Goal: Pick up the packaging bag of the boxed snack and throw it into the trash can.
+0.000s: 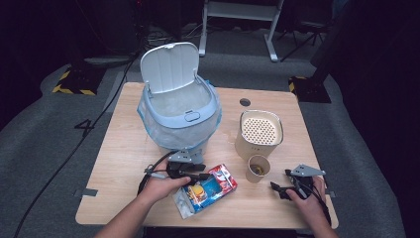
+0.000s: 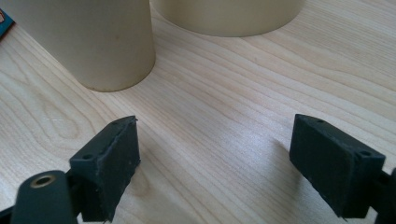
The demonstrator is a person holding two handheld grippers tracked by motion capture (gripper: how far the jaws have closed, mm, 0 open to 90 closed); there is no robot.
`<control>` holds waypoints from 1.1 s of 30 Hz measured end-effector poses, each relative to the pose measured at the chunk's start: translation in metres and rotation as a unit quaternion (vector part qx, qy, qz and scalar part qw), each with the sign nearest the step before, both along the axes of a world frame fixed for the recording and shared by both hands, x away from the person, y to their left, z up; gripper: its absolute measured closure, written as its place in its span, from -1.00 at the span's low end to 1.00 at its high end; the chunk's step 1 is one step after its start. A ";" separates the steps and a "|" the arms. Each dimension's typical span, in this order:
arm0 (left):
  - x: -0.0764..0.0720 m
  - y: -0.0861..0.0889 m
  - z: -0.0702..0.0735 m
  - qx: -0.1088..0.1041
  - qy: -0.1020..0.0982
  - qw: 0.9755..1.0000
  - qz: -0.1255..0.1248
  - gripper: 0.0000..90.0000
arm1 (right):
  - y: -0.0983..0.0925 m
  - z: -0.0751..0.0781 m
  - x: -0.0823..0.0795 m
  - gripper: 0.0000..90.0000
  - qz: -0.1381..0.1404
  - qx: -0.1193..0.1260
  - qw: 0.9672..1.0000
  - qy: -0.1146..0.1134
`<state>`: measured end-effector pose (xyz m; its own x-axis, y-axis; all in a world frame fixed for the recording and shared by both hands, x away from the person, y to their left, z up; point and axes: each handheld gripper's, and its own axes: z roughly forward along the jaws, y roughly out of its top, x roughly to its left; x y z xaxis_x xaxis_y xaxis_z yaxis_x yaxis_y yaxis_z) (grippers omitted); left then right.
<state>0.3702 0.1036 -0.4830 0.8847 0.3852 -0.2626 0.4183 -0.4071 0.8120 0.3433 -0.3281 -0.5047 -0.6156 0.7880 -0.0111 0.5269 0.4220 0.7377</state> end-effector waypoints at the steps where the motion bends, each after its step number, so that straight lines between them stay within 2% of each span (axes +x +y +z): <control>1: 0.000 0.000 0.000 0.000 0.000 1.000 0.000 0.32 | 0.000 0.000 0.000 -0.64 0.000 0.000 1.000 0.000; 5: 0.002 -0.001 -0.002 0.012 0.010 1.000 0.004 0.36 | 0.000 0.000 0.000 -0.64 0.000 0.000 1.000 0.000; 7: 0.001 -0.001 -0.003 0.026 0.020 0.999 0.002 0.49 | 0.000 0.000 0.000 -0.64 0.000 0.000 1.000 0.000; 11: 0.002 -0.002 -0.005 0.035 0.027 0.999 0.002 0.57 | 0.000 0.000 0.000 -0.64 0.000 0.000 1.000 0.000; 16: 0.001 -0.002 -0.003 0.046 0.024 0.999 0.007 0.68 | 0.000 0.000 0.000 -0.64 0.000 0.000 1.000 0.000; 20: 0.000 -0.001 -0.001 0.048 0.019 0.999 0.008 0.69 | 0.000 0.000 0.000 -0.64 0.000 0.000 1.000 0.000; 24: -0.001 -0.001 0.001 0.046 0.010 0.999 0.010 0.70 | 0.000 0.000 0.000 -0.64 0.000 0.000 1.000 0.000; 33: -0.003 0.000 0.017 0.015 -0.010 1.000 0.007 0.70 | 0.000 0.000 0.000 -0.64 0.000 0.000 1.000 0.000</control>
